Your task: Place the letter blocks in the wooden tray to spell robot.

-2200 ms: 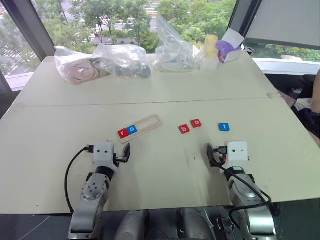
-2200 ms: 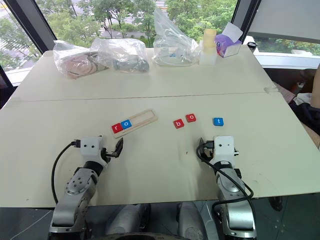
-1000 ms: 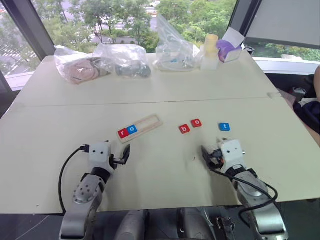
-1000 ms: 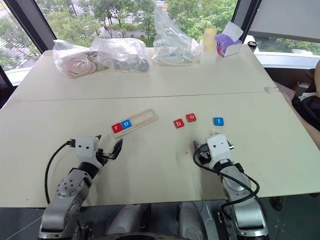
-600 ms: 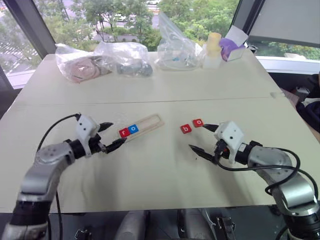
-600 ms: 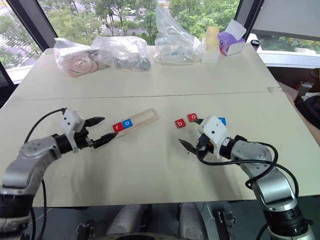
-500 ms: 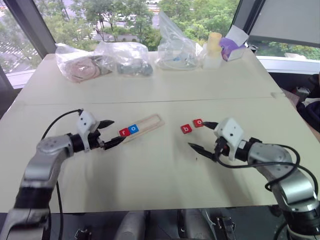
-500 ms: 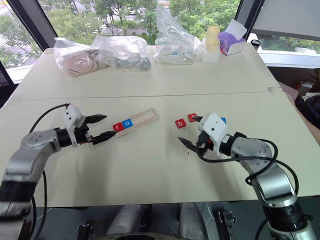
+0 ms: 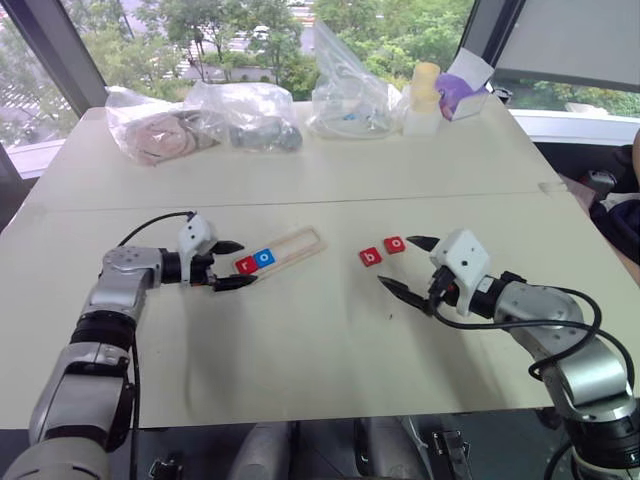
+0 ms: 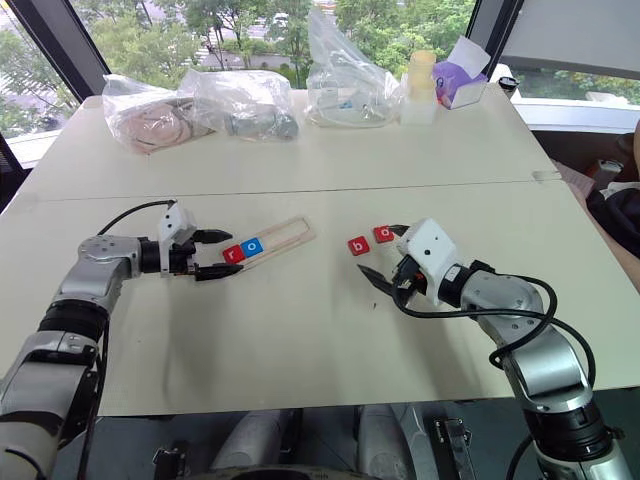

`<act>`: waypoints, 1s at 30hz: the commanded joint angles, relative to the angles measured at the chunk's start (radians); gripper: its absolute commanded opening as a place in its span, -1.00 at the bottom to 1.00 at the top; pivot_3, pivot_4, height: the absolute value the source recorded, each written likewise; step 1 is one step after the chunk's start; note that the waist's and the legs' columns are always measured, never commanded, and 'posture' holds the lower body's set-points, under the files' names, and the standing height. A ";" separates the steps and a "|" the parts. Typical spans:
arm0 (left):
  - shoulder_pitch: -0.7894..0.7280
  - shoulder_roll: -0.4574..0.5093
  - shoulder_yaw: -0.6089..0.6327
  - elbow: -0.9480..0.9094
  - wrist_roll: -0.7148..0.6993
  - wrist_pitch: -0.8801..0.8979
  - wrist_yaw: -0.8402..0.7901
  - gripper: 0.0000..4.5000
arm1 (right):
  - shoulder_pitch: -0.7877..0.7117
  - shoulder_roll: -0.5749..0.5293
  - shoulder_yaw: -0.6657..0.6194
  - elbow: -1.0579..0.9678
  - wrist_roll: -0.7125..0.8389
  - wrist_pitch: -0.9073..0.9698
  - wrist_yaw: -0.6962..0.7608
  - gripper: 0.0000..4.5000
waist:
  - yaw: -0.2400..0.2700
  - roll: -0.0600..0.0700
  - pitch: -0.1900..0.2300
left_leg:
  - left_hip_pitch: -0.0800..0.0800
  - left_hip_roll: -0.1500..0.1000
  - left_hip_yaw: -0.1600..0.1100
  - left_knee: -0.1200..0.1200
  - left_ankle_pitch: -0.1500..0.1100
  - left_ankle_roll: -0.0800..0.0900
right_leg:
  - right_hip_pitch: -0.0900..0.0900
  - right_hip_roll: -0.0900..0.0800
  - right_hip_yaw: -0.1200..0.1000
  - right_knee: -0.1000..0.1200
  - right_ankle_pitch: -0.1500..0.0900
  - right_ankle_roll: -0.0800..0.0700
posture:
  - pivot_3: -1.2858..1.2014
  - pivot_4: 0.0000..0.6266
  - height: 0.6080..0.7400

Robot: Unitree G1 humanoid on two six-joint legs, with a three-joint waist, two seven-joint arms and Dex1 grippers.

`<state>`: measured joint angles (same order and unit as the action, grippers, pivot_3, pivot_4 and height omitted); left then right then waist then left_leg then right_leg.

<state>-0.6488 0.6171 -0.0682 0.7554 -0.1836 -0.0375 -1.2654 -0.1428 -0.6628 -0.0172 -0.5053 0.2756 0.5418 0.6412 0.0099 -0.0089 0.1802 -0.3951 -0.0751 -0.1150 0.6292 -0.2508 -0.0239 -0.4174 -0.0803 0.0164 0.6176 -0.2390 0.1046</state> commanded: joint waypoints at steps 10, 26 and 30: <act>-0.022 -0.021 -0.004 0.058 0.039 -0.056 -0.032 1.00 | -0.007 -0.006 -0.005 -0.043 -0.017 -0.005 -0.008 0.99 | 0.000 0.000 0.000 | 0.001 0.000 0.000 0.002 0.000 0.000 | 0.000 0.000 0.000 0.003 0.000 0.000 | 0.03 -0.52 1.00; 0.049 -0.019 -0.029 0.005 0.102 -0.085 0.014 1.00 | -0.010 -0.010 0.001 -0.057 -0.021 0.011 -0.008 0.99 | 0.000 0.001 -0.001 | 0.002 0.000 0.001 0.002 0.000 0.000 | 0.001 0.001 0.001 0.004 0.000 0.001 | 0.03 -0.52 1.00; 0.055 -0.026 -0.028 0.021 0.112 -0.094 0.040 1.00 | -0.014 -0.010 0.004 -0.058 -0.021 0.015 -0.008 0.99 | 0.000 0.001 -0.001 | 0.004 0.000 0.001 0.002 0.000 0.000 | 0.003 0.001 0.001 0.005 0.000 0.001 | 0.03 -0.52 1.00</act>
<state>-0.6210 0.5905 -0.0672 0.7463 -0.1195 -0.1323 -1.2427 -0.1430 -0.6635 -0.0090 -0.5079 0.2553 0.5611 0.6346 0.0099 -0.0077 0.1788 -0.3906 -0.0752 -0.1141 0.6315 -0.2507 -0.0237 -0.4142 -0.0798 0.0178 0.6223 -0.2385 0.1053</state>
